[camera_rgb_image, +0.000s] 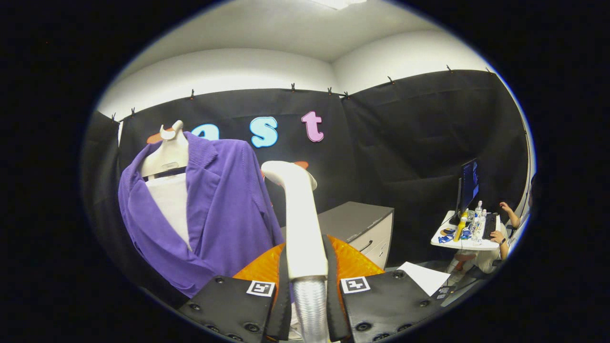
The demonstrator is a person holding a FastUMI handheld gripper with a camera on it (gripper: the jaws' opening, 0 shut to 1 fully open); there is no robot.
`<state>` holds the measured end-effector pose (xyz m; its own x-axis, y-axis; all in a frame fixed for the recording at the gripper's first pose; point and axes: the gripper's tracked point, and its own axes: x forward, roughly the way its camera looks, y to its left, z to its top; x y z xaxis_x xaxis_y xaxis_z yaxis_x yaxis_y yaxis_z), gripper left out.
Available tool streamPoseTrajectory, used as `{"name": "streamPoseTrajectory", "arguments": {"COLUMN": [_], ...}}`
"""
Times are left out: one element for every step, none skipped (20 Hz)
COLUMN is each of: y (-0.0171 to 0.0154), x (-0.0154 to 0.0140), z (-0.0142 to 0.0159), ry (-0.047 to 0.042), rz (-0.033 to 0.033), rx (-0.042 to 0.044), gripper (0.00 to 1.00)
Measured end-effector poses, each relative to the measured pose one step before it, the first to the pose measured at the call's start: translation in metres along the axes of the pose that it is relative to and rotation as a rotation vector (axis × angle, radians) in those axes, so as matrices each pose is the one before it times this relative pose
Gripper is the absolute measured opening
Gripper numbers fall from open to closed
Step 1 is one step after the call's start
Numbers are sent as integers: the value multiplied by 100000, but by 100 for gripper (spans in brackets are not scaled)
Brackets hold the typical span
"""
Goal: Iron the clothes twice with a garment steamer, once on the left side and once on the right side.
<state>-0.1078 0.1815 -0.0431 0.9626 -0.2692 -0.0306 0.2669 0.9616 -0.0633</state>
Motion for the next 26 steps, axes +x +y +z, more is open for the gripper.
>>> {"name": "streamPoseTrajectory", "arguments": {"y": [1233, 1231, 1047, 1077, 1047, 1053, 1207, 1046, 666, 393, -284, -78, 40, 31, -175, -188, -205, -114, -145, -276, -233, -196, -85, 17, 108, -72], "x": [-404, -218, -167, 117, 232, 175, 341, 365, 560, 403, 209, 75, -54, -2, 92, 86, -56, -129, -129, -11, -42, -53, 28, -15, 105, -39], "z": [-106, -67, 118, 270, 48, -63, -171, -321, -345, -479, -64, -174, -206, -220, -227, -391, -516, -494, -594, -496, -580, -525, -512, -457, -1009, -577], "ry": [-148, -61, -612, -903, -651, -496, 383, 613, 822, 674, -547, -153, 227, 134, 177, 538, 745, 844, 996, 920, 886, 983, 843, 661, 2321, 501], "rz": [1569, 1298, 1029, 914, 1154, 1463, 1814, 1828, 1496, 185, -579, -520, -288, -114, -173, -375, -196, -72, -91, -265, -356, -315, -264, -214, -189, -395], "rx": [-23, -655, -939, -1107, -1159, -823, -583, -274, -576, -1233, -1732, -1455, -1013, -970, -1357, -1341, -458, 164, 174, 133, 98, -128, -463, -694, -1337, -902], "gripper": [37, 37, 37, 37, 37, 37, 37, 37, 37, 37, 37, 37, 37, 37, 37, 37, 37, 37, 37, 37, 37, 37, 37, 37, 37, 37]}}
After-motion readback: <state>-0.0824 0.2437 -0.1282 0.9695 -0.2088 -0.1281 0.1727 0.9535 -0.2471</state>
